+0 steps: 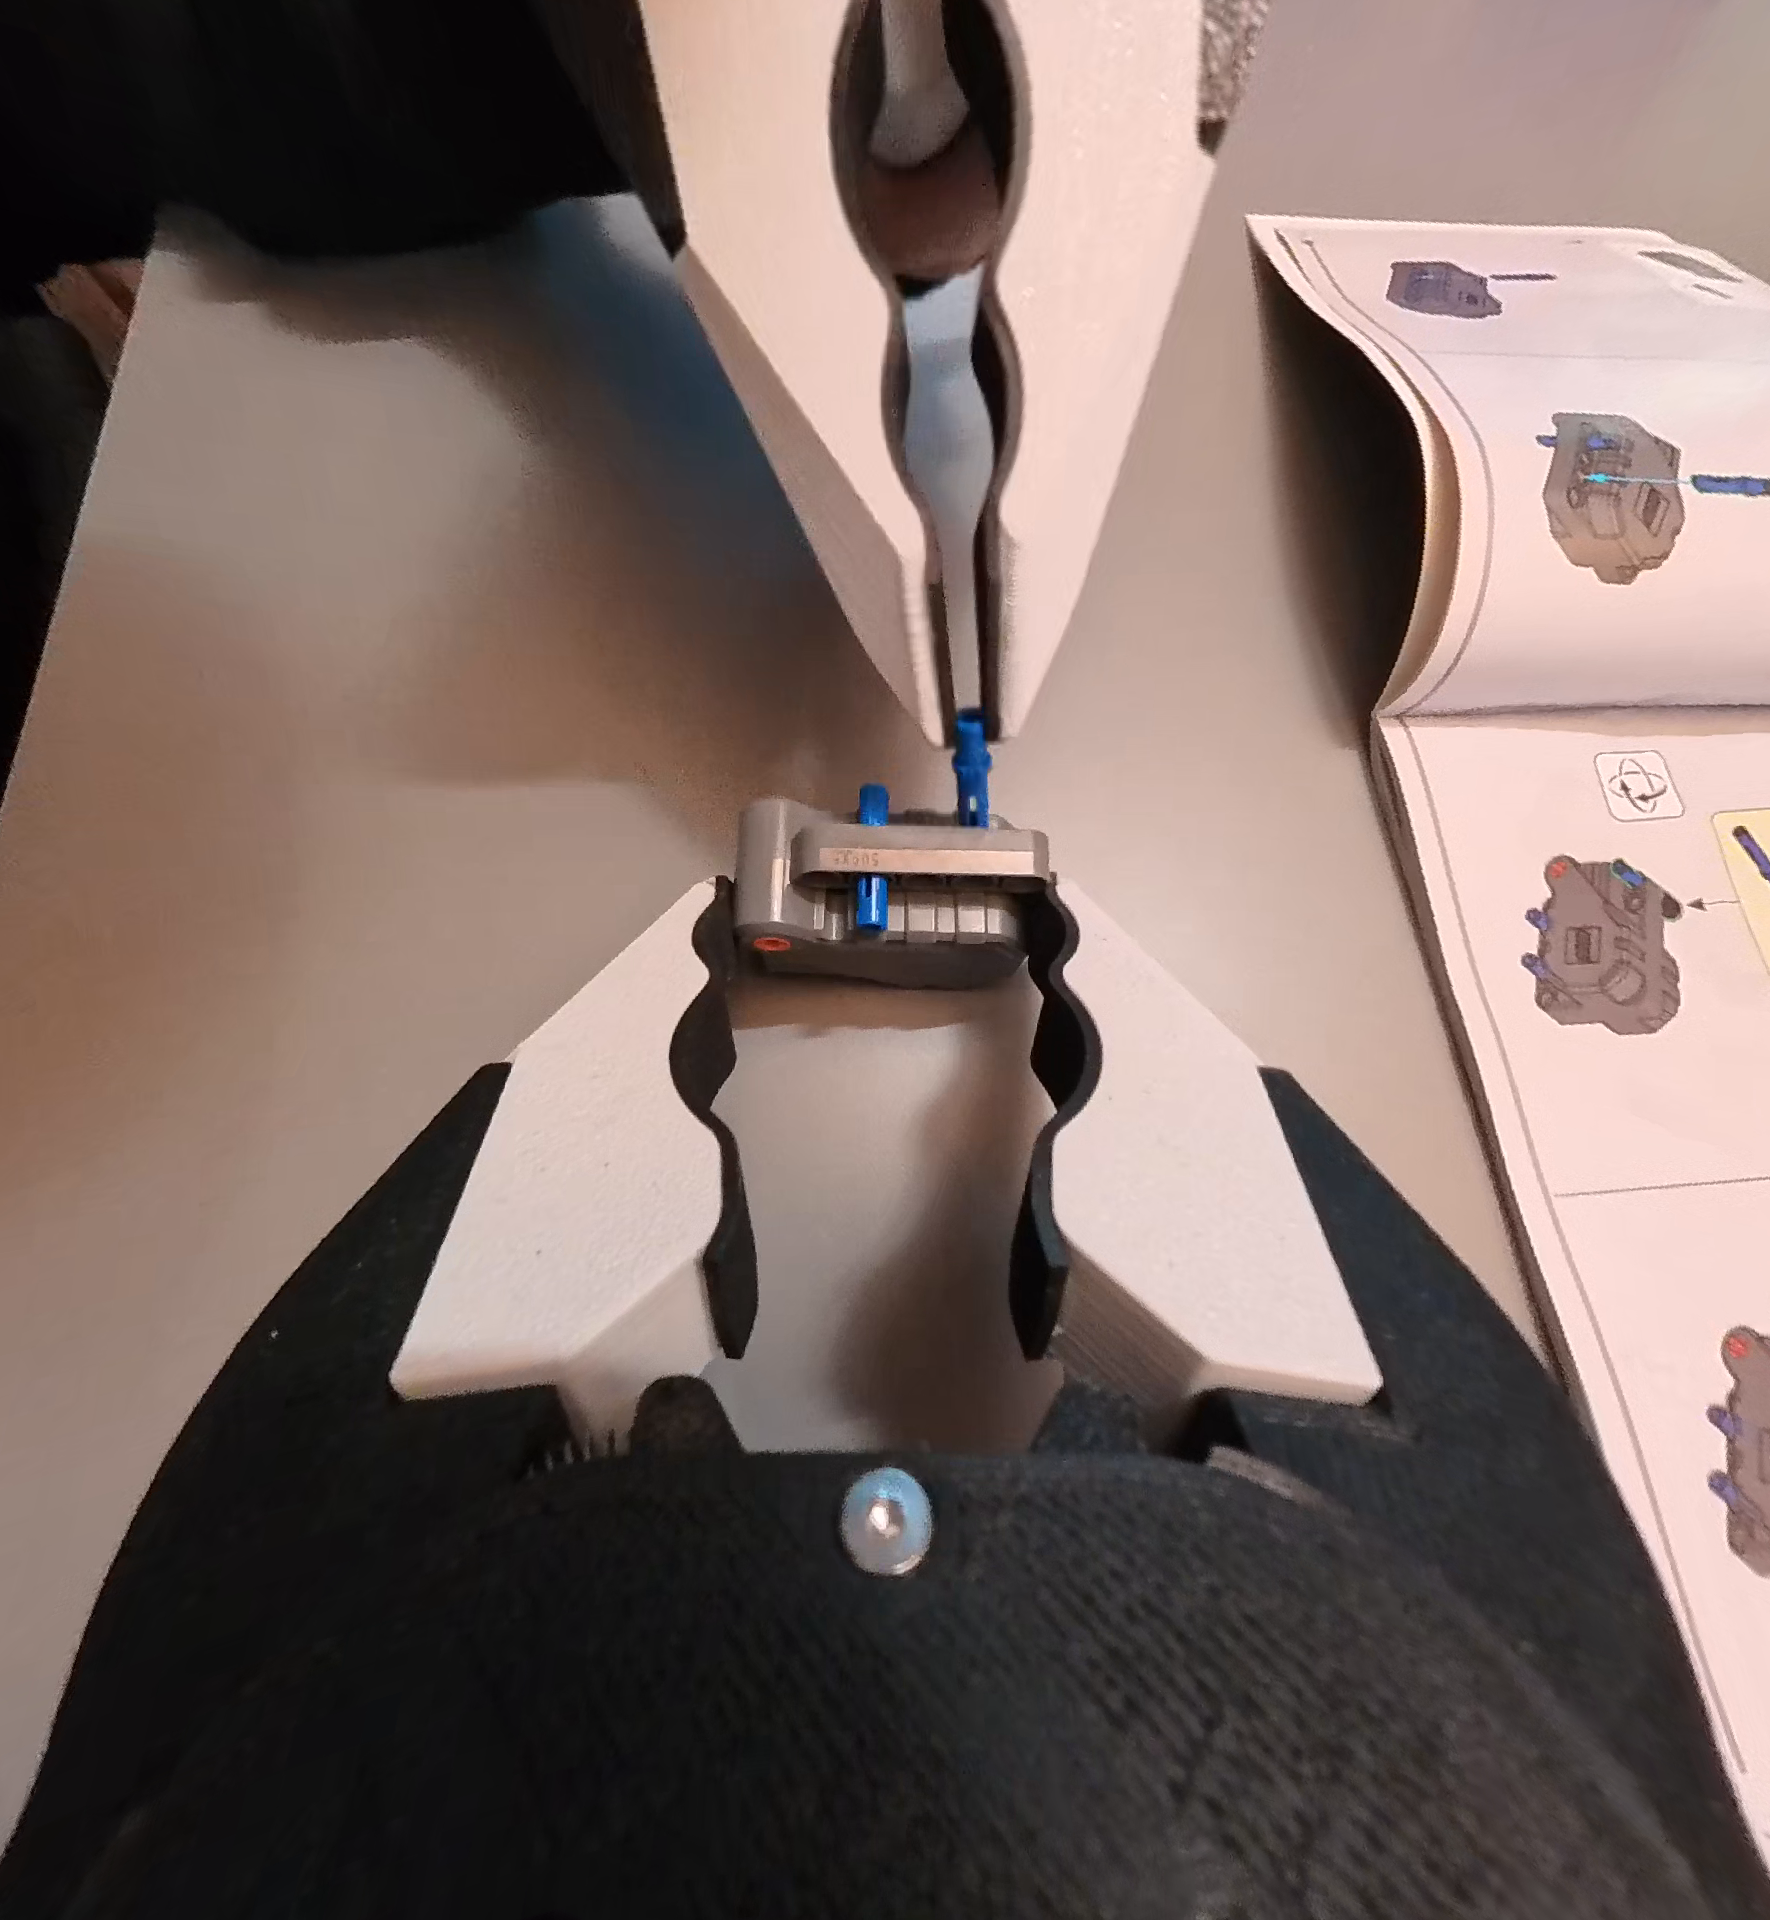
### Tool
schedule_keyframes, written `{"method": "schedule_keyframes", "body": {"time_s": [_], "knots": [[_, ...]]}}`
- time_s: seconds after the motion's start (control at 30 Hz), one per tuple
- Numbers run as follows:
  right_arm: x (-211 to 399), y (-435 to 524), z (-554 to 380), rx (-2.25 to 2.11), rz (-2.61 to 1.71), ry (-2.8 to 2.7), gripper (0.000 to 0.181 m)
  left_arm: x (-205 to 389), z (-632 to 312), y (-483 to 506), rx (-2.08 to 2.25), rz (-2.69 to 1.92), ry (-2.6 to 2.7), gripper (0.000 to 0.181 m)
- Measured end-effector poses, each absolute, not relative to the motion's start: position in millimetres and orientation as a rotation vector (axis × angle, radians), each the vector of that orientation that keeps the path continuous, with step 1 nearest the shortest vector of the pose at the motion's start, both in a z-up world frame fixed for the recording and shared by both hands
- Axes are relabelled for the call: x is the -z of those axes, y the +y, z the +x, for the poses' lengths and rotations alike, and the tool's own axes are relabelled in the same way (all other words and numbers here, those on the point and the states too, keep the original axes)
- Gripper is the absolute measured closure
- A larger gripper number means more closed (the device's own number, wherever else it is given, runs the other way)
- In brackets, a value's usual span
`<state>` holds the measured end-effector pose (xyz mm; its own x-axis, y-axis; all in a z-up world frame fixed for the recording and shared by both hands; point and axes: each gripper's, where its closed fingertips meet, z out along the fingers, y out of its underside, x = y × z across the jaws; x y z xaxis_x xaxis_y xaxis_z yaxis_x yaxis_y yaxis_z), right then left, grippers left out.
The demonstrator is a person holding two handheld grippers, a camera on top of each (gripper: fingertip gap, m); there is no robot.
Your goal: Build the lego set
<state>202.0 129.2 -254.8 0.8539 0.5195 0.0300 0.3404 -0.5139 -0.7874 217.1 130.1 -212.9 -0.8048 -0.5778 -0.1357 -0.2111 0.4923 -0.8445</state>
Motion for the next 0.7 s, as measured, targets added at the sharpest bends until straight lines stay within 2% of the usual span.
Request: {"method": "schedule_keyframes", "body": {"time_s": [0.7], "knots": [[254.8,130.8,198.3,-0.281,-2.160,-0.630,0.125,225.6,206.1,148.0,1.348,-0.740,2.361,0.180]]}}
